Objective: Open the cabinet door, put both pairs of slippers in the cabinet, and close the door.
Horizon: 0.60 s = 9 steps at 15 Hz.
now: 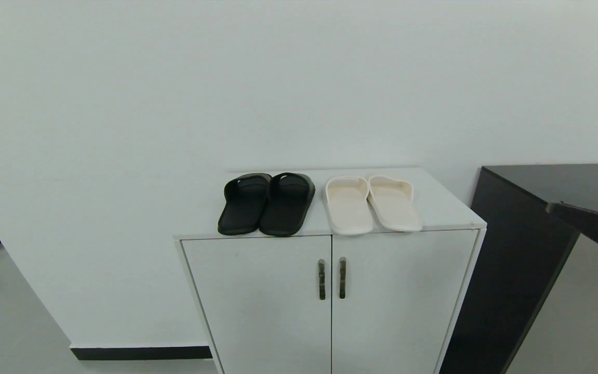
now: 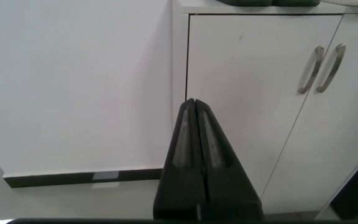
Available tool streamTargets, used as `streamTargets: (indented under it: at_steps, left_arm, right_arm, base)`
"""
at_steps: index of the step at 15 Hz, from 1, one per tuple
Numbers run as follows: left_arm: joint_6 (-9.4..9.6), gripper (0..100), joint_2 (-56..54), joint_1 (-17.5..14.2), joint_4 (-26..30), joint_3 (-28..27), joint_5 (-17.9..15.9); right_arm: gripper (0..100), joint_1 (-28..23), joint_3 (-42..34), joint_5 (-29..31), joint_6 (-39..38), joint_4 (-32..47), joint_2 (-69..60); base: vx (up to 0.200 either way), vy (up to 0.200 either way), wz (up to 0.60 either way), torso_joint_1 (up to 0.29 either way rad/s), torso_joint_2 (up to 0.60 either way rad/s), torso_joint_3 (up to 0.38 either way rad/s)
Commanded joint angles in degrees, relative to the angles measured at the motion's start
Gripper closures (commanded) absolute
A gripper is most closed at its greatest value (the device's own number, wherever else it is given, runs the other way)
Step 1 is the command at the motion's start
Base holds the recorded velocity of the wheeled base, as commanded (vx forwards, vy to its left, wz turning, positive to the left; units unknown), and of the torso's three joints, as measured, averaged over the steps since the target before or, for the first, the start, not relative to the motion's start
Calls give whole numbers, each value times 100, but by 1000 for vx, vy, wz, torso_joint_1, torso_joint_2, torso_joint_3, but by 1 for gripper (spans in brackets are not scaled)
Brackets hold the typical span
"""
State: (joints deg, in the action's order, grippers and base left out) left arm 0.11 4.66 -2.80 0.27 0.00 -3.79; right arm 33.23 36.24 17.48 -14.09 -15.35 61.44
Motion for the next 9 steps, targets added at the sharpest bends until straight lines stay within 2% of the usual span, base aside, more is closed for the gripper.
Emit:
streamTargets:
  at_steps: [1, 6, 9]
  left_arm:
    - [-2, 100, 18, 8, 0, 0, 1]
    - [7, 100, 9, 8, 0, 0, 1]
    - [-2, 100, 9, 8, 0, 0, 1]
  right_arm:
    - [0, 236, 234, 124, -111, -21, 527]
    - [0, 658, 849, 370, -146, -21, 1335]
    - [0, 1010, 1491, 519, -138, -30, 2021]
  base:
    - [0, 0, 0, 0, 0, 0]
    - [0, 0, 0, 0, 0, 0]
    - [0, 0, 0, 0, 0, 0]
